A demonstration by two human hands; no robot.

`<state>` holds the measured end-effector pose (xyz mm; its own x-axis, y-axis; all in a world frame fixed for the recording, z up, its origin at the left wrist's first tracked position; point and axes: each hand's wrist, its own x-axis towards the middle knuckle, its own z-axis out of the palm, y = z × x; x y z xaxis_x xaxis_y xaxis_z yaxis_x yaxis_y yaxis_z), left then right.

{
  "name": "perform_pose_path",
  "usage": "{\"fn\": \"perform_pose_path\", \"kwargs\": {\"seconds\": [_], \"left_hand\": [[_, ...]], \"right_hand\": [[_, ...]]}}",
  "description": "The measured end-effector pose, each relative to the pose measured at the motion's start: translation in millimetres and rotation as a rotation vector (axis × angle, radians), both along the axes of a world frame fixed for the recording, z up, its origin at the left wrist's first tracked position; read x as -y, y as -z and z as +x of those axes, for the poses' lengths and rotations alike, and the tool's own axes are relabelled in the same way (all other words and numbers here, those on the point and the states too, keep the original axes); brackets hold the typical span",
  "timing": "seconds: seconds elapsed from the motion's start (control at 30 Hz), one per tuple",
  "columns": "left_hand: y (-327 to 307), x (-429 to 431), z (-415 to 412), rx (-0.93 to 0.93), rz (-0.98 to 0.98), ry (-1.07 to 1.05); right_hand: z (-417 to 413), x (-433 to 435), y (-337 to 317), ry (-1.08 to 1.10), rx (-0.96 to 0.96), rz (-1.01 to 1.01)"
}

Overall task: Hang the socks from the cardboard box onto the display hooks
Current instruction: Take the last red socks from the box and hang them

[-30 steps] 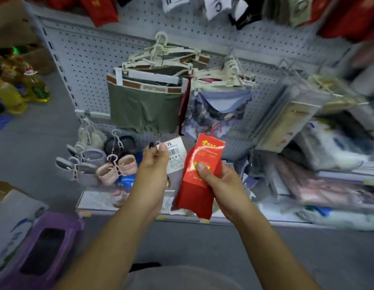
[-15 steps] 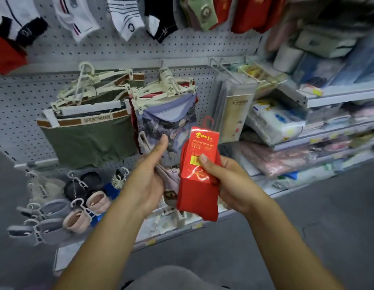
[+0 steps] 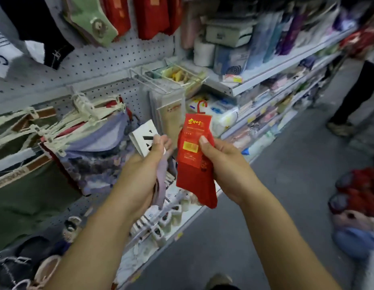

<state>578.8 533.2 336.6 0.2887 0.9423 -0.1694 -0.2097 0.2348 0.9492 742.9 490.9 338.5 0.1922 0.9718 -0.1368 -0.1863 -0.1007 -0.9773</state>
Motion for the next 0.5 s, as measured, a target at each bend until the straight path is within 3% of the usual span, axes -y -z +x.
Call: {"fn": "perform_pose_path", "kwargs": {"seconds": [0.13, 0.23, 0.5], "left_hand": [[-2, 1, 73, 0.082, -0.116, 0.089], [-6, -7, 119, 0.151, -0.154, 0.078], [-5, -38, 227, 0.175, -0.121, -0.025]], "right_hand": [[33, -5, 0, -0.151, -0.248, 0.006], [85, -12, 0, -0.153, -0.288, -0.031], [240, -27, -5, -0.065, 0.292, 0.009]]}}
